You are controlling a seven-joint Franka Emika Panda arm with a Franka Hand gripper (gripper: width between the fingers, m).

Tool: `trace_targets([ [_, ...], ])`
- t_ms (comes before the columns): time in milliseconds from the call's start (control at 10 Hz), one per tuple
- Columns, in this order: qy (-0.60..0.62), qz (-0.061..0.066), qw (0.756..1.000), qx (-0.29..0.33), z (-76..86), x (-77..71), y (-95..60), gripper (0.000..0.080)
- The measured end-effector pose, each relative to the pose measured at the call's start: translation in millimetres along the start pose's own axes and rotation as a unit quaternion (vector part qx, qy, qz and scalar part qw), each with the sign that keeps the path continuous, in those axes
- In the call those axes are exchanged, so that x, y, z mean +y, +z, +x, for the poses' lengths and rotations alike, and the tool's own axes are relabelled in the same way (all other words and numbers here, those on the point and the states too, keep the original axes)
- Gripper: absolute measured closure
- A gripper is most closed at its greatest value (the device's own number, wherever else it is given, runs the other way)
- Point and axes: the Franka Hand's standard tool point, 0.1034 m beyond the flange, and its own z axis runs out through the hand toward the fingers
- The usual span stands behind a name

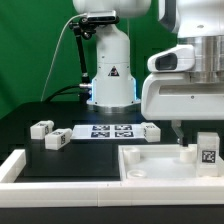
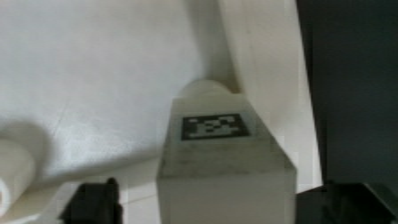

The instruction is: Assemble one leg

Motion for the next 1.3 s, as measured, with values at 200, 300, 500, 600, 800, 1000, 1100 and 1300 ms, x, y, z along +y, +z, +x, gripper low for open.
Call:
trace_targets([
  [200, 0.0, 0.0, 1.0, 0.0, 0.1, 0.2, 0.0, 0.051],
  [300, 0.0, 0.0, 1.0, 0.0, 0.1, 0.2, 0.0, 0.051],
  [500, 0.02, 0.0, 1.0, 0.0, 0.1, 0.4, 0.0, 0.0509],
  [600, 0.029, 0.001, 1.0, 0.001, 0.7, 1.1, 0.0, 0.0509],
  [800, 0.156, 0.007, 0.988, 0.006, 1.3, 3.2, 0.0, 0.0509],
  [1000, 0.236, 0.015, 0.972, 0.013, 0.3, 4.7, -0.1, 0.0509],
  [1100, 0.283, 0.019, 0.959, 0.013, -0.3, 5.3, -0.1, 0.0508],
  [1300, 0.392, 0.022, 0.92, 0.013, -1.0, 6.2, -0.3, 0.0508],
])
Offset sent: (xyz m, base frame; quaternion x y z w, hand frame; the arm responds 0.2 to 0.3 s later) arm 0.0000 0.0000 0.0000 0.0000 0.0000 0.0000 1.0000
